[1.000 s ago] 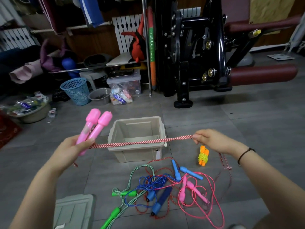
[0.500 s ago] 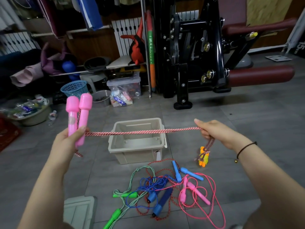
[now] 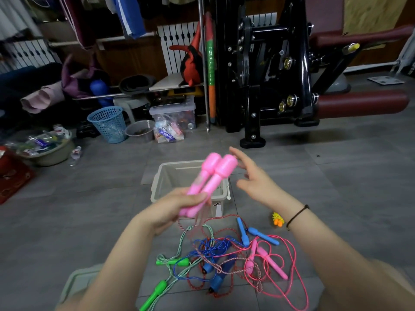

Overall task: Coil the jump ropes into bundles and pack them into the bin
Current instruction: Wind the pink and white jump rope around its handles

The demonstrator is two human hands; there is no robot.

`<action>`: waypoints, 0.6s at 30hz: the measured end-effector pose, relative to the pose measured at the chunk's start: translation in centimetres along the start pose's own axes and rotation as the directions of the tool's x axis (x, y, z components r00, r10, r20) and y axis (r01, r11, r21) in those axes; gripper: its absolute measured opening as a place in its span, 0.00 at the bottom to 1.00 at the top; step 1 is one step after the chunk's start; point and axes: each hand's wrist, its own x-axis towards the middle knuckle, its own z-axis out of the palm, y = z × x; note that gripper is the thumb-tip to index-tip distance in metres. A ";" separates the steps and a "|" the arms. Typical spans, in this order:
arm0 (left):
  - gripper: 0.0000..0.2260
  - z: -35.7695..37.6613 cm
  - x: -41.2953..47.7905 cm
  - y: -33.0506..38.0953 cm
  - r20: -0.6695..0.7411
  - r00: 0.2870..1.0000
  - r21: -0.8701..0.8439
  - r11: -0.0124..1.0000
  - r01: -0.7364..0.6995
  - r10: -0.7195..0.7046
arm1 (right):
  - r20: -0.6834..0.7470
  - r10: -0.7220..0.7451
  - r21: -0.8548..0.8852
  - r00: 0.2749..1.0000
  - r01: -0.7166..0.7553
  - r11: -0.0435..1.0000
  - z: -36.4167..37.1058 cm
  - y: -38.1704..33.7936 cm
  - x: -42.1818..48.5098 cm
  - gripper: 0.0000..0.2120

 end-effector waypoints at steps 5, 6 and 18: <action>0.13 1.1 0.2 0.6 0.191 0.979 -0.159 0.981 0.108 -0.076 | 0.063 -0.074 0.318 0.995 0.050 0.947 1.8 -1.2 0.5 0.33; 0.15 1.1 0.2 0.7 0.239 0.969 -0.228 0.966 0.121 -0.065 | 0.056 -0.063 0.353 0.996 0.039 0.935 1.8 -1.5 0.5 0.30; 0.12 2.1 1.3 -0.4 0.115 0.990 -0.226 0.972 -0.057 0.084 | 0.042 0.119 0.270 0.992 -0.126 0.955 4.7 0.2 -0.4 0.10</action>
